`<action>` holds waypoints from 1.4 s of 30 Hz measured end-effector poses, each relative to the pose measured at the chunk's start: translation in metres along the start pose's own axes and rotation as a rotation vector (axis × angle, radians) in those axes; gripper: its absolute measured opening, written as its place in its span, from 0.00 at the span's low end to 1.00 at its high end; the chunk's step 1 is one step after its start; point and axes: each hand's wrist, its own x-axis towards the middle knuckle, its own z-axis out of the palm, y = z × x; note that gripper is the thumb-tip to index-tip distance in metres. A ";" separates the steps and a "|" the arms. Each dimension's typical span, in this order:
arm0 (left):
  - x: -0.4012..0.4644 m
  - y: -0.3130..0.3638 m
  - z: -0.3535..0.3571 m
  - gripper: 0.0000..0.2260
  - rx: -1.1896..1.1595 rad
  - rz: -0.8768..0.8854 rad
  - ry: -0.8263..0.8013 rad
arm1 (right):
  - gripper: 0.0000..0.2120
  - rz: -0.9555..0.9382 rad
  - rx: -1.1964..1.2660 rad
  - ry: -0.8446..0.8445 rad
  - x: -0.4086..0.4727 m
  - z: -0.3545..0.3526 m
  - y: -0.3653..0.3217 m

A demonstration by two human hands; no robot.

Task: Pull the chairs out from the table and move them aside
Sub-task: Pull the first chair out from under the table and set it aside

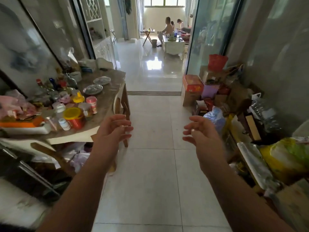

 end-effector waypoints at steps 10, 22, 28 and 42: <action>0.235 -0.079 0.016 0.14 0.024 -0.101 0.081 | 0.17 0.046 -0.022 -0.135 0.235 0.090 0.073; 0.544 -0.138 0.041 0.13 0.013 -0.223 0.168 | 0.16 0.114 -0.077 -0.230 0.518 0.191 0.134; 0.664 -0.198 0.054 0.12 -0.069 -0.361 0.353 | 0.17 0.176 -0.057 -0.376 0.672 0.228 0.188; 0.820 -0.276 0.117 0.08 -0.553 -0.527 1.034 | 0.20 0.402 -0.280 -0.990 0.942 0.399 0.277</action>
